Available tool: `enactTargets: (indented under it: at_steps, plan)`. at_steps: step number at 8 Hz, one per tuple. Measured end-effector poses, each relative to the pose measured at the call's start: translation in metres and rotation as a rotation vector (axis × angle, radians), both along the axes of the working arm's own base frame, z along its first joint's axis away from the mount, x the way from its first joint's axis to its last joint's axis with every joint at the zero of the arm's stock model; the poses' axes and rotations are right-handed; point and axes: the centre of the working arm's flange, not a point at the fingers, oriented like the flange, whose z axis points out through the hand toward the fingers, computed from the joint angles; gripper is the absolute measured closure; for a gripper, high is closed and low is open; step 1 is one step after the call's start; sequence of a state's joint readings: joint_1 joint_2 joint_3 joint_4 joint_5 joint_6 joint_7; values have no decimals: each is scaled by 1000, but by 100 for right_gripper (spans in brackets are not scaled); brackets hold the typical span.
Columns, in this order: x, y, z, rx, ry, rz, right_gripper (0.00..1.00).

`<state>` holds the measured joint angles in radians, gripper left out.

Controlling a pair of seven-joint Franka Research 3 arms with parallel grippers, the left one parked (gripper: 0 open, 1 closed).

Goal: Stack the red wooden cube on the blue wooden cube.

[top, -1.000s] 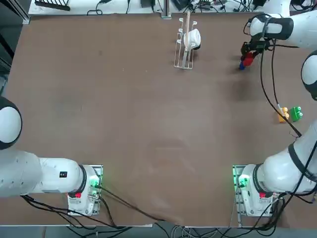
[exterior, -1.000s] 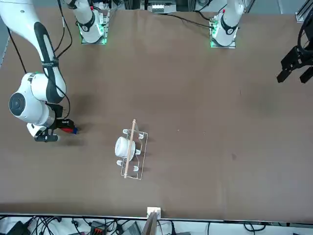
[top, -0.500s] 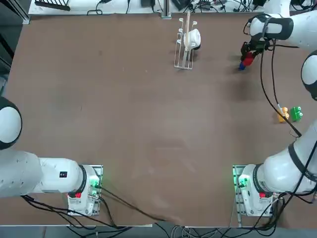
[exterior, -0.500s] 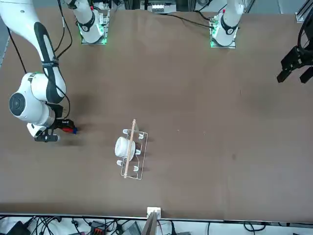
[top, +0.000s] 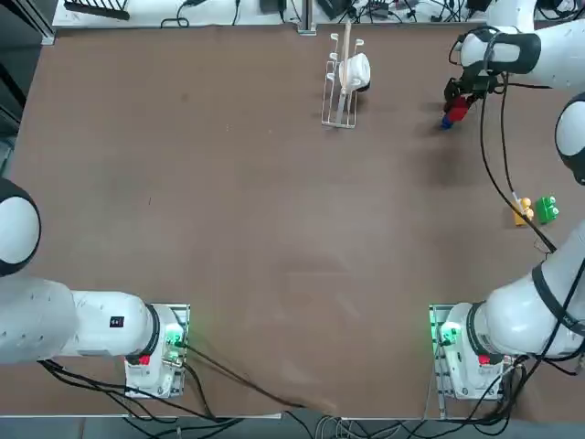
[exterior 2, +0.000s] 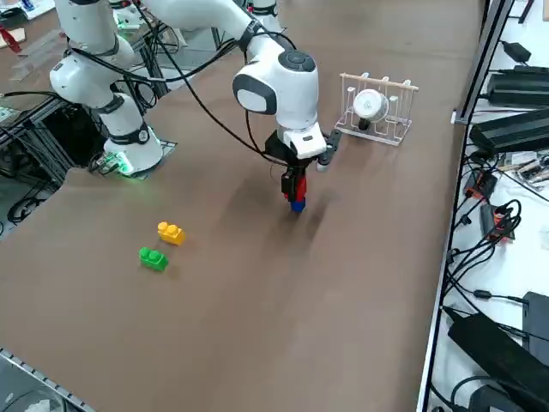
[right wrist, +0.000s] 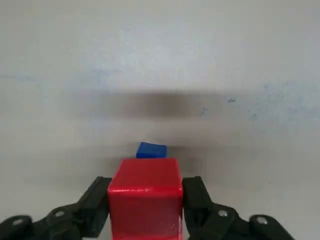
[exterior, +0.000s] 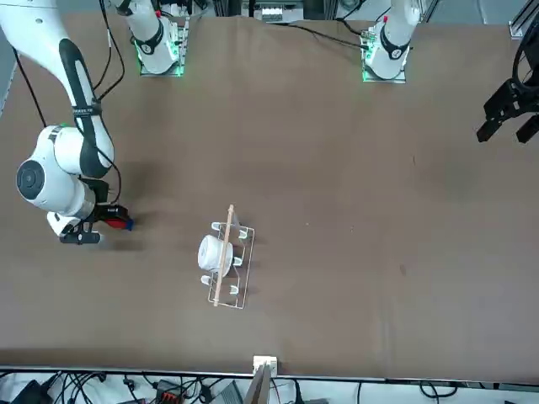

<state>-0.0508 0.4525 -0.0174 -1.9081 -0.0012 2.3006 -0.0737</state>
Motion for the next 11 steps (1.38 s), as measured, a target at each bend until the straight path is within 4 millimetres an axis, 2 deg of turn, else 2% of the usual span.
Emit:
enactTargets:
  at_steps: [2,3,5,8,10,11]
  plan:
    - [0,0,0,0,0,0,16]
    - [0,0,0,0,0,0,8]
    - [0,0,0,0,0,0,0]
    - [2,0,2,-1,-10,0,0]
    - [15,-1,28,-3,-50,1,0]
    - [18,-1,52,-4,-65,0,0]
